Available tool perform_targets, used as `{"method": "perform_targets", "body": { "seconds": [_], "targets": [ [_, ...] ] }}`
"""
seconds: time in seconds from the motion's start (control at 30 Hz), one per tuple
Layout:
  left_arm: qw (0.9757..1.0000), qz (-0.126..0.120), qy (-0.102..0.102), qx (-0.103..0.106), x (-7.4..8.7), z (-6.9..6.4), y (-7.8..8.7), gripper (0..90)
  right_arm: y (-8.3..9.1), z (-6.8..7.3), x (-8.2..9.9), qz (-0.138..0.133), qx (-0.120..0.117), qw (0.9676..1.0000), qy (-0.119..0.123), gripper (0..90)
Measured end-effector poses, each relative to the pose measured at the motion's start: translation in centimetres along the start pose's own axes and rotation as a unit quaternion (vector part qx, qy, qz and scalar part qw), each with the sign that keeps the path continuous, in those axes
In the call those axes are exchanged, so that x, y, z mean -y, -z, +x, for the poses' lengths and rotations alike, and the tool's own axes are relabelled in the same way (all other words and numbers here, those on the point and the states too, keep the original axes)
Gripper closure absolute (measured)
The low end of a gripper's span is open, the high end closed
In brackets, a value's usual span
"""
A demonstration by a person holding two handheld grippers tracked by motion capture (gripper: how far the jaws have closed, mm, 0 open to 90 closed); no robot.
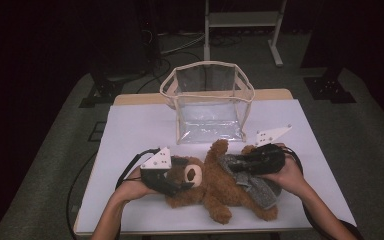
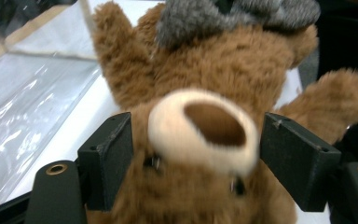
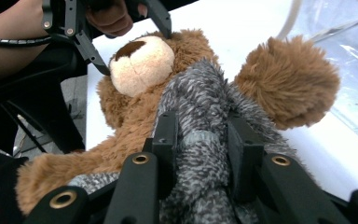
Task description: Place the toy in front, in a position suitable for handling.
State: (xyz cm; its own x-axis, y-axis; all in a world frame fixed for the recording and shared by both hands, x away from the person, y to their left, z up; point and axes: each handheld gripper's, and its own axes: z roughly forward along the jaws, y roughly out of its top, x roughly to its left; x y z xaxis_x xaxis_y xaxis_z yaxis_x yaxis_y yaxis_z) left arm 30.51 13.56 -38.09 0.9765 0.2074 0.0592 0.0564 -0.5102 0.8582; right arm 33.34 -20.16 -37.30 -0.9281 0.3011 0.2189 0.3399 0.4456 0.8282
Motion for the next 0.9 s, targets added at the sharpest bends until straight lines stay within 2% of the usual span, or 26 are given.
{"method": "perform_targets", "body": {
  "seconds": [0.1, 0.27, 0.4, 0.5, 0.53, 0.73, 0.8, 0.9],
  "targets": [
    [0.9996, 0.022, -0.016, 0.008, 0.0, -0.3, -0.6, 32.8, 0.0, 0.9, -0.1, 0.006, 0.002, 0.9999, 0.015, 67.8],
    [0.9996, 0.024, -0.014, 0.007, 0.2, -0.4, -0.6, 34.7, 0.4, 0.7, -0.7, 0.007, 0.007, 0.9998, 0.02, 68.0],
    [0.9993, 0.028, -0.021, 0.01, 0.1, -0.6, -0.6, 34.9, 0.4, 0.4, -1.3, 0.005, 0.015, 0.9997, 0.021, 68.0],
    [0.9992, 0.03, -0.023, 0.01, 0.1, -0.6, -0.5, 34.7, 0.1, 0.3, -1.6, 0.008, 0.013, 0.9996, 0.023, 68.0],
    [0.9992, 0.03, -0.024, 0.01, 0.0, -0.5, -0.4, 34.3, -0.5, 0.4, -1.5, 0.02, 0.014, 0.9993, 0.028, 67.9],
    [0.9995, 0.017, -0.025, 0.01, -0.4, -0.5, -0.1, 34.2, -0.8, 0.7, -1.0, 0.019, 0.01, 0.9994, 0.027, 67.8],
    [0.9998, -0.003, -0.015, 0.013, -0.7, -0.5, 0.2, 34.2, -0.8, 0.9, -0.6, 0.016, 0.004, 0.9996, 0.024, 67.8],
    [0.9998, -0.016, -0.005, 0.011, -0.8, -0.3, 0.4, 34.8, -0.9, 1.1, -0.5, 0.016, -0.005, 0.9995, 0.026, 67.8]
  ]
}}
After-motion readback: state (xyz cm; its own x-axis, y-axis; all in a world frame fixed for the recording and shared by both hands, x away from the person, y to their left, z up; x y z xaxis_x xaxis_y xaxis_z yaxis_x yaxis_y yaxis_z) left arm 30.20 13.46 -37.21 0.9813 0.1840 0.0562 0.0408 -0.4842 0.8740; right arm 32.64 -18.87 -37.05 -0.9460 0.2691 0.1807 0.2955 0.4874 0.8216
